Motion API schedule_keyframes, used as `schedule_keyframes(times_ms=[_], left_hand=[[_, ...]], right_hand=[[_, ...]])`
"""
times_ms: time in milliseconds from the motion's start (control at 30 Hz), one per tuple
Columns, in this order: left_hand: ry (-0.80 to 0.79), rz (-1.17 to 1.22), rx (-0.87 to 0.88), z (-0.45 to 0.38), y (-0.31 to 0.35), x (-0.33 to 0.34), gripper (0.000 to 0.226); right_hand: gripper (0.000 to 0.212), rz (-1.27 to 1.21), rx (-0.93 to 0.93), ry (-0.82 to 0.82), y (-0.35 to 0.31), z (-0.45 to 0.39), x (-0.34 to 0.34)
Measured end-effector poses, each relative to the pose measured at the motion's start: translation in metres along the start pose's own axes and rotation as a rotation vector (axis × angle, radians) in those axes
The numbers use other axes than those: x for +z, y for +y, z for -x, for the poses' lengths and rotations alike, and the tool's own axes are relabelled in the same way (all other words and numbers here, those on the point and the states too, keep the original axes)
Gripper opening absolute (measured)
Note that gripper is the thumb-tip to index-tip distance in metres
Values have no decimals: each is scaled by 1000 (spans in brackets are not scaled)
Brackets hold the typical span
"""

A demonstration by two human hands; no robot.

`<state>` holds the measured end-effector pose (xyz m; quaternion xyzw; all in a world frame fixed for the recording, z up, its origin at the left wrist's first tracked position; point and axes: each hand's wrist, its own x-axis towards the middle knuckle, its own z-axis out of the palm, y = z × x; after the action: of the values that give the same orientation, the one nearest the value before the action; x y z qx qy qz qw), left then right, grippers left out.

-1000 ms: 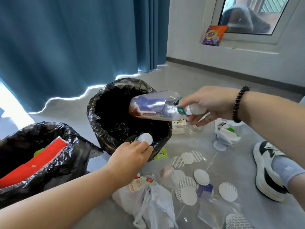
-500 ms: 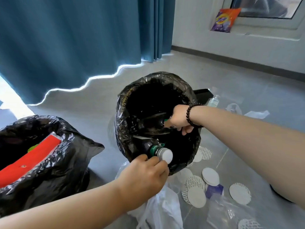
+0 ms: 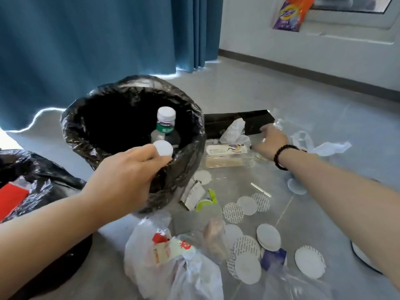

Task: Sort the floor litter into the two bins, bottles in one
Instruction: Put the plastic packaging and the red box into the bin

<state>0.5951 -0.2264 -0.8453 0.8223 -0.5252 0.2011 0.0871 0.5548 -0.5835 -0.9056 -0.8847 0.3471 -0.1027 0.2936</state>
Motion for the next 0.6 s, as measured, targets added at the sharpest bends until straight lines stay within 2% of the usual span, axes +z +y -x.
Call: schedule_keyframes(times_ms=[133,267,400,467,600], left_hand=[[21,105,-111,-2,-18,3,40],[47,119,-117,-1,-19,7,35],[66,131,-95,0,-22,11,37],[63,126,-80,0,-24,10,37],[29,111,-71,0,-24,8,37]], right_hand=[[98,379,-182,-255,10,-11,48],[107,513,-259,-302,4,-20,74],[116,651,-222,-329,-5,-22,81],[113,794,-216,-247,-9,-19,76],[86,935,-248,-150,-9,-3,71]])
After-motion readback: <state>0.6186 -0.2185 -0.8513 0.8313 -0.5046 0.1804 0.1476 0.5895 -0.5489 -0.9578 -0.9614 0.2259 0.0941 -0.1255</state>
